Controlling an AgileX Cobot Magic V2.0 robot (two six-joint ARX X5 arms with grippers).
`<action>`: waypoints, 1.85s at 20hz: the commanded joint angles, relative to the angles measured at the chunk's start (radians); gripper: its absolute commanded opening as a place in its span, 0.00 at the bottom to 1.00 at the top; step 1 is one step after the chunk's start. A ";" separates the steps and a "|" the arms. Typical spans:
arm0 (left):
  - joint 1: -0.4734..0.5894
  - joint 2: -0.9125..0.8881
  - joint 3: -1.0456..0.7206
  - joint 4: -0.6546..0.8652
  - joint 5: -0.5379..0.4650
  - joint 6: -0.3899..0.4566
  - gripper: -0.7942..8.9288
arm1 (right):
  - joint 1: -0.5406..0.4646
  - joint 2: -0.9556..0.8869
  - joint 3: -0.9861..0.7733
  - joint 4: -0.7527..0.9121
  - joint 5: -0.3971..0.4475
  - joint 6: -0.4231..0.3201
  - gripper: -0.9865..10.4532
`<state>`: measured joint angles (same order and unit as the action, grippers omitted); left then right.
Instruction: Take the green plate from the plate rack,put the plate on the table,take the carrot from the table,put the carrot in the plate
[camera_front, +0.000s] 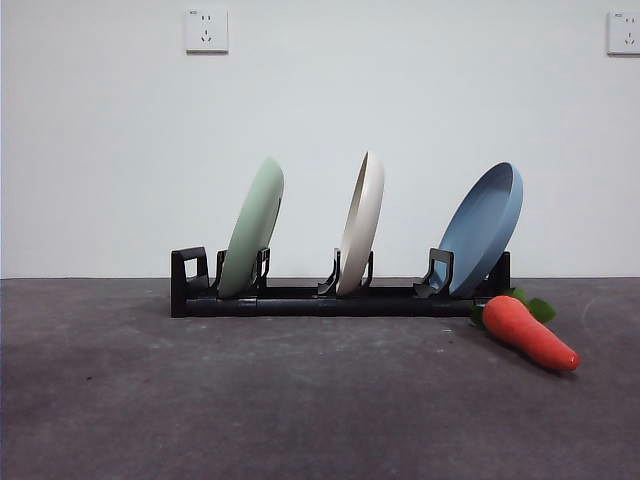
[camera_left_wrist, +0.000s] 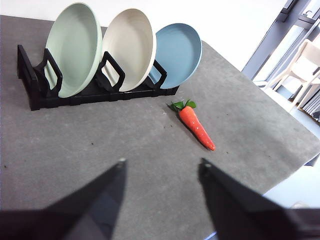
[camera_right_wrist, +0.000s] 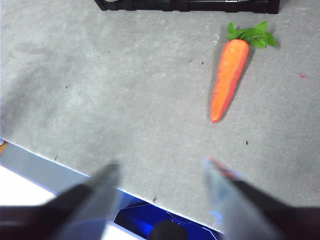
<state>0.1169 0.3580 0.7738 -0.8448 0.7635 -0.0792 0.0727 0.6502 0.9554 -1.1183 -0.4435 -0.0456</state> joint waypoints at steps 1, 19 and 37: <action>0.001 0.000 0.003 0.010 0.004 -0.003 0.76 | 0.002 0.000 0.004 0.002 -0.003 -0.004 0.64; -0.236 0.645 0.272 0.453 -0.138 -0.005 0.75 | 0.002 0.070 0.004 0.003 -0.003 0.003 0.64; -0.465 1.472 0.543 0.934 -0.547 0.027 0.65 | 0.002 0.090 0.004 0.002 0.000 0.004 0.64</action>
<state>-0.3447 1.8202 1.3148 0.0772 0.2195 -0.0628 0.0727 0.7399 0.9558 -1.1198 -0.4442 -0.0448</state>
